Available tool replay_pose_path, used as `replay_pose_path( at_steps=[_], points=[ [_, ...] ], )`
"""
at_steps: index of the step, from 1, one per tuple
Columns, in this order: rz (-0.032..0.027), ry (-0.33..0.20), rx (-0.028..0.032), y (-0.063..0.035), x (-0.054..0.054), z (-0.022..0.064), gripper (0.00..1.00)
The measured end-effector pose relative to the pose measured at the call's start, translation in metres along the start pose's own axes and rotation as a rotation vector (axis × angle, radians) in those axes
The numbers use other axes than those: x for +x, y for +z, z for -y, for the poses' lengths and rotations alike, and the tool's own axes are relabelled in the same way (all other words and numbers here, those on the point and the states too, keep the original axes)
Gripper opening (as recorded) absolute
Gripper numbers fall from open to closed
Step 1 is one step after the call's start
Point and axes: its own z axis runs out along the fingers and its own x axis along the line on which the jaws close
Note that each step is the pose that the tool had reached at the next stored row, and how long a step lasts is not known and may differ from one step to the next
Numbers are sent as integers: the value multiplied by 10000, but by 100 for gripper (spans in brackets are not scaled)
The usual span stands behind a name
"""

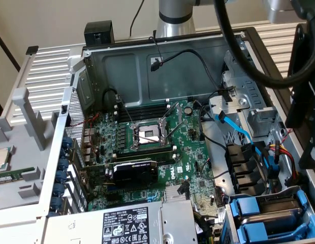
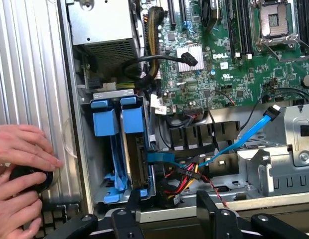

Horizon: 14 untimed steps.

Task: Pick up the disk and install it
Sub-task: 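Insert the first disk wire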

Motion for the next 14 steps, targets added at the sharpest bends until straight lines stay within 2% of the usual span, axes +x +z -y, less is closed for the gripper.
replay_pose_path(
  at_steps=[1,2,10,14],
  points=[
    [1,32,0,18,-9,-2,59],
    [-1,63,0,34,-19,-4,65],
    [-10,650,3,165,-47,-28,65],
    [32,740,-4,207,-59,-112,65]
  ],
)
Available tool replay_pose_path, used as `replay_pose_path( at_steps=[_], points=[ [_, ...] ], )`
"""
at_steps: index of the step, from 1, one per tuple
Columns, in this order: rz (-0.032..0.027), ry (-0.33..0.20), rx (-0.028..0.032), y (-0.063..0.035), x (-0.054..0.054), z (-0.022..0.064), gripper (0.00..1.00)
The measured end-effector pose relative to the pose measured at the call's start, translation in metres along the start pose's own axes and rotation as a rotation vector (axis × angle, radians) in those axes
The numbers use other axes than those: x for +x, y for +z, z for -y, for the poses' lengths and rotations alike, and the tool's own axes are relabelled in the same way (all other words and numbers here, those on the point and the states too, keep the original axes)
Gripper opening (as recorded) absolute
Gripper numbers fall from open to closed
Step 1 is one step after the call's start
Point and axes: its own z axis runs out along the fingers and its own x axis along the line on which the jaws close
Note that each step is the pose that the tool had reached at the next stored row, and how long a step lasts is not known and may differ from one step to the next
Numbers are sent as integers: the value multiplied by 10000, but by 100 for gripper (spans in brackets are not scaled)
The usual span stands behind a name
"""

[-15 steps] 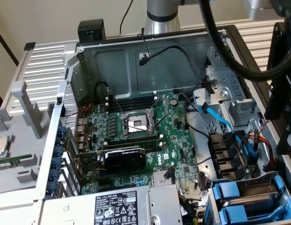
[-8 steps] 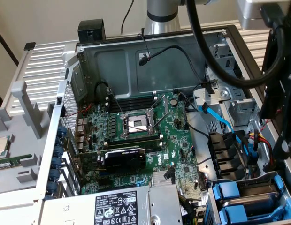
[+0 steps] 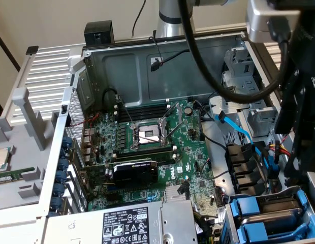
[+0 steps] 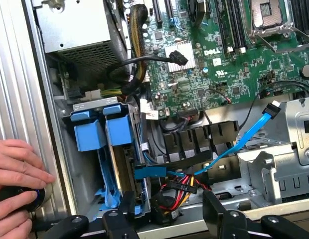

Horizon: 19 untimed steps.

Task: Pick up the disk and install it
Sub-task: 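Insert the first disk wire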

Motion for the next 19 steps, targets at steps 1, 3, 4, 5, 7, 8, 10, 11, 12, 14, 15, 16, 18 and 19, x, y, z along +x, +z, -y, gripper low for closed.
replay_pose_path(
  at_steps=[1,3,4,5,7,8,10,11,12,14,15,16,18,19],
  points=[
    [6,6,-2,15,-9,-20,65],
    [30,17,-6,44,-38,-33,65],
    [43,23,-9,58,-53,-39,65],
    [57,29,-12,73,-68,-45,65],
    [86,46,-18,102,-92,-55,65],
    [100,61,-22,116,-99,-60,65],
    [143,96,-30,135,-99,-64,65],
    [161,125,-34,141,-99,-66,65],
    [180,154,-38,147,-98,-69,65],
    [219,206,-46,156,-98,-73,63],
    [240,228,-50,161,-98,-74,63],
    [259,249,-54,165,-98,-74,56],
    [293,293,-61,168,-97,-75,50],
    [309,309,-65,169,-97,-75,44]
  ],
)
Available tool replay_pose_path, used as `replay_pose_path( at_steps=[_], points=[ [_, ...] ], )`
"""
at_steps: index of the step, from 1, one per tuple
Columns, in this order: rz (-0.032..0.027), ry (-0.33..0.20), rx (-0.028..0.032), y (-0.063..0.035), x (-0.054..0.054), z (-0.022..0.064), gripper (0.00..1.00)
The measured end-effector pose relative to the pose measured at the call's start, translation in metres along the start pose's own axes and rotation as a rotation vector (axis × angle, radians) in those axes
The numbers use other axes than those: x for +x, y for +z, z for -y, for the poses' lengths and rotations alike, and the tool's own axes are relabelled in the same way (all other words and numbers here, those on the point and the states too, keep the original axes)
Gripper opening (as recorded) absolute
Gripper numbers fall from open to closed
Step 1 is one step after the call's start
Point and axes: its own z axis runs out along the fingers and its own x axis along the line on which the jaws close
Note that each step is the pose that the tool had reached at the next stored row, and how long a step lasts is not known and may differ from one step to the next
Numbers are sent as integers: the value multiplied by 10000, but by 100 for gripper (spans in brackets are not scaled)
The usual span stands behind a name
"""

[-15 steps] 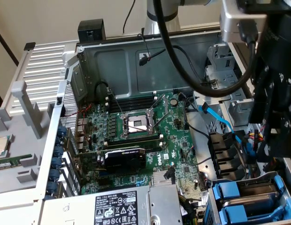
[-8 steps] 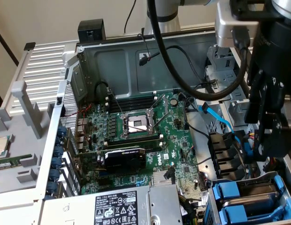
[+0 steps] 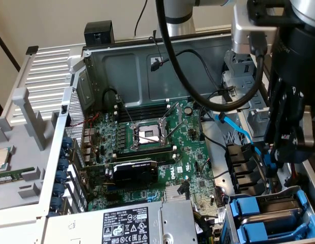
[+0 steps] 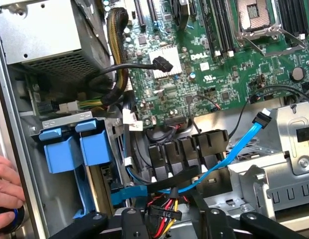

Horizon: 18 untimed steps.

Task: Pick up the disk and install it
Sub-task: 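Insert the first disk wire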

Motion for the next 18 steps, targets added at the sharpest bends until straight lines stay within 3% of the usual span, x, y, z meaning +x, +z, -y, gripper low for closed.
replay_pose_path(
  at_steps=[1,3,13,18],
  points=[
    [12,4,1,0,-1,0,38],
    [17,18,3,2,-13,-8,36],
    [10,38,6,-6,-37,-141,36],
    [-52,40,42,-63,-33,-178,36]
  ],
)
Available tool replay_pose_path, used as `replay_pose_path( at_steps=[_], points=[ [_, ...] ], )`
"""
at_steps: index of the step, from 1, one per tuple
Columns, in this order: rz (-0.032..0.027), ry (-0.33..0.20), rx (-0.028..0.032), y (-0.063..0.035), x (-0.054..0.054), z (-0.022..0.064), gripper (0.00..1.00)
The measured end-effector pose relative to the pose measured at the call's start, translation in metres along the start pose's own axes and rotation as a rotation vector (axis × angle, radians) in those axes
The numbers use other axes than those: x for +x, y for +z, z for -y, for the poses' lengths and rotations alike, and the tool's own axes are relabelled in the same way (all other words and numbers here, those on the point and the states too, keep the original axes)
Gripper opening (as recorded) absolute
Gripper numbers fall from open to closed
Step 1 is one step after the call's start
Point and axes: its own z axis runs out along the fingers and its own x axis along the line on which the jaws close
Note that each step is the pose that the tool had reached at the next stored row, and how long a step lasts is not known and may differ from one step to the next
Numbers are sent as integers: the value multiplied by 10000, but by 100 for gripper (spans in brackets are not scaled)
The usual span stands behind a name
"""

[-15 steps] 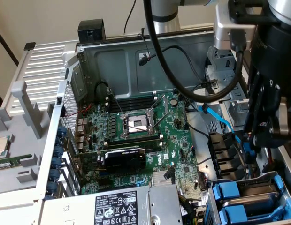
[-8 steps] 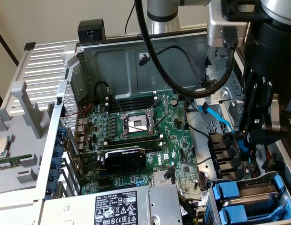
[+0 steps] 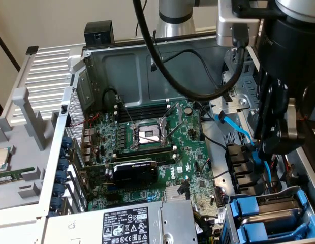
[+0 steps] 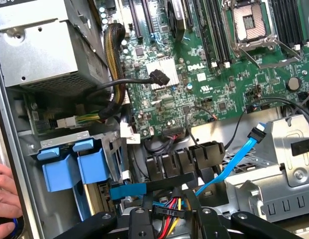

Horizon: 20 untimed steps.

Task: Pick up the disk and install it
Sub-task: 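Insert the first disk wire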

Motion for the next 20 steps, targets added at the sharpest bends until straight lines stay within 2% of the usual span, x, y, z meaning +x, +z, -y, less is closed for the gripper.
replay_pose_path(
  at_steps=[4,8,11,14,20],
  points=[
    [-102,1,45,-49,-1,-2,36],
    [-238,19,119,-83,-1,-2,36],
    [-314,36,170,-100,1,0,36],
    [-345,55,204,-108,13,2,36],
    [-341,77,234,-110,65,16,36]
  ],
)
